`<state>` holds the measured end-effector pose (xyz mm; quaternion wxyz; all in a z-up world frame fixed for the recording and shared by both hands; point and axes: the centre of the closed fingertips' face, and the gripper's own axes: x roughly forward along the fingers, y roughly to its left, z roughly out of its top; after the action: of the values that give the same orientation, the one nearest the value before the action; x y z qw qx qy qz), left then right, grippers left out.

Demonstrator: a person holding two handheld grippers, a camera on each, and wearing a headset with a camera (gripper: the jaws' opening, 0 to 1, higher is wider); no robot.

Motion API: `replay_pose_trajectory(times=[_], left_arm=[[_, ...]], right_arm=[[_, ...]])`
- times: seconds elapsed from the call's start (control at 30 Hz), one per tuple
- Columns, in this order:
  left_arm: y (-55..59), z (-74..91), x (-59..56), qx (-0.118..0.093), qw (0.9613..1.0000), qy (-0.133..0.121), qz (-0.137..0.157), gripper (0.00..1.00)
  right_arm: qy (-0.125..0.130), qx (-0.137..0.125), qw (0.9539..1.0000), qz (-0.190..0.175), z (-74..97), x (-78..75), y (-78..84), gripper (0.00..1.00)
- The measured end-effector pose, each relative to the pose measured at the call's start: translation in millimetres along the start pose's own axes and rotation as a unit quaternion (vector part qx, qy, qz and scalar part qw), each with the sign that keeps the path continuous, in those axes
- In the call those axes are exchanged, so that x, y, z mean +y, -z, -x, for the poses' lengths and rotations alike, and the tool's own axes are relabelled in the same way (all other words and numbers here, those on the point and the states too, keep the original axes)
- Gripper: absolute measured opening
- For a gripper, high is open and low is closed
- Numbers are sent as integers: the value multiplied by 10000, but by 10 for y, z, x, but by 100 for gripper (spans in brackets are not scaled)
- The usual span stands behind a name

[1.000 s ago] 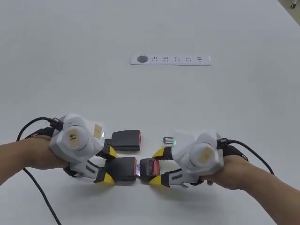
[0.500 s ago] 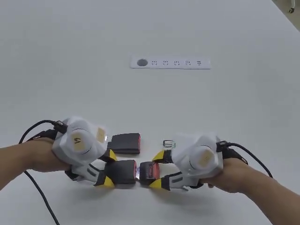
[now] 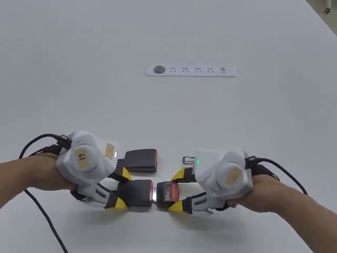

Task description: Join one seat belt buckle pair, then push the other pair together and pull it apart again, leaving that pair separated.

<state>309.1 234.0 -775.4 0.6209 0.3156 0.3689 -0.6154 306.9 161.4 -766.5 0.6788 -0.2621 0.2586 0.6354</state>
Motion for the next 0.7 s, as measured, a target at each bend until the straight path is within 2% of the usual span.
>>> replay_pose_trajectory(times=[0.17, 0.33, 0.47, 0.7], left_arm=[[-19, -3, -12, 29, 10000, -21, 4, 33], [-6, 18, 28, 11, 9998, -181, 99, 37], [-81, 89, 18, -144, 9994, -248, 206, 38], [-61, 124, 50, -228, 9988, -311, 292, 41]], right_arm=[[12, 19, 10000, 88, 14, -5, 1, 31], [48, 30, 10000, 62, 52, -37, 7, 34], [70, 41, 10000, -5, 106, -51, -1, 36], [160, 115, 9998, -53, 179, -107, 31, 39]])
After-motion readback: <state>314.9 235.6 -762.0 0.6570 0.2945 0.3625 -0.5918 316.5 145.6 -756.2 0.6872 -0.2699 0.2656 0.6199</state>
